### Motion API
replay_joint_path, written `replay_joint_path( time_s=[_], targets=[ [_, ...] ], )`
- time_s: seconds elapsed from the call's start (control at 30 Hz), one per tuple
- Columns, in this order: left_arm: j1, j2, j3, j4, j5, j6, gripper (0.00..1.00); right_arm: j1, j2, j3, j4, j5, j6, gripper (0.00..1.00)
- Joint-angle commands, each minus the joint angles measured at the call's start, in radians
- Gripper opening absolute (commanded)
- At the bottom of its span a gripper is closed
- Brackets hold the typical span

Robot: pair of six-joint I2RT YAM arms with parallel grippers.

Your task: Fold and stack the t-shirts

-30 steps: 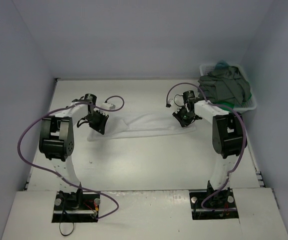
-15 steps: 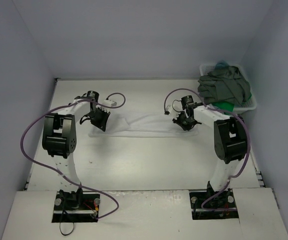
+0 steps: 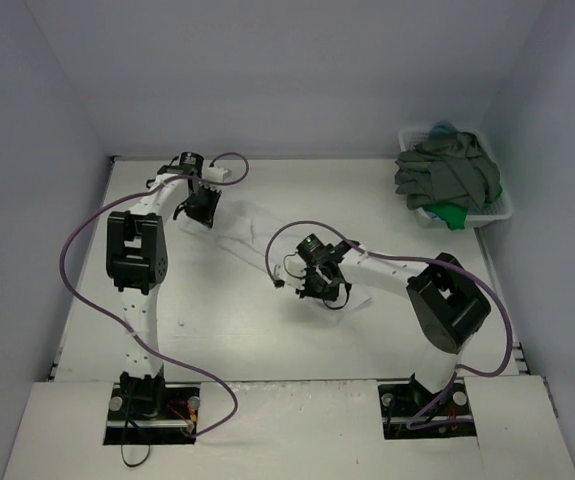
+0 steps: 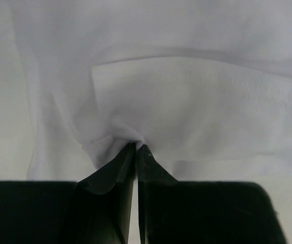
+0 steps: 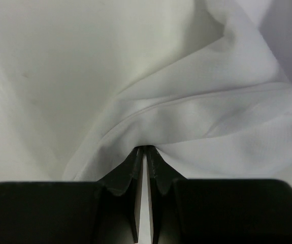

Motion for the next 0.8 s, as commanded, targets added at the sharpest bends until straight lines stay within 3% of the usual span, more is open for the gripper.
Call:
replay_joint_path(
  time_s=[0.0,0.17,0.23,0.33,0.5,0.77],
  targets=[
    [0.001,0.008,0.163,-0.048,-0.087,-0.052,0.04,0.082,-0.02,-0.025,-0.069,-0.036,0.075,0.05],
    [0.001,0.15,0.367,-0.145,-0.124,-0.059,0.13,0.228,-0.016,-0.042,-0.072,-0.036,0.114,0.04],
    [0.001,0.207,0.445,-0.174,-0.11,-0.072,0.22,0.289,-0.007,-0.038,-0.072,-0.038,0.129,0.04],
    [0.001,0.266,0.531,-0.208,-0.077,-0.093,0.26,0.355,0.015,-0.017,-0.072,-0.052,0.156,0.04],
    [-0.015,0.304,0.565,-0.202,-0.047,-0.113,0.3,0.403,0.082,0.04,-0.067,-0.096,0.183,0.07],
    [-0.035,0.347,0.613,-0.199,-0.078,-0.11,0.31,0.392,0.139,0.135,-0.034,-0.073,0.206,0.2]
  ],
)
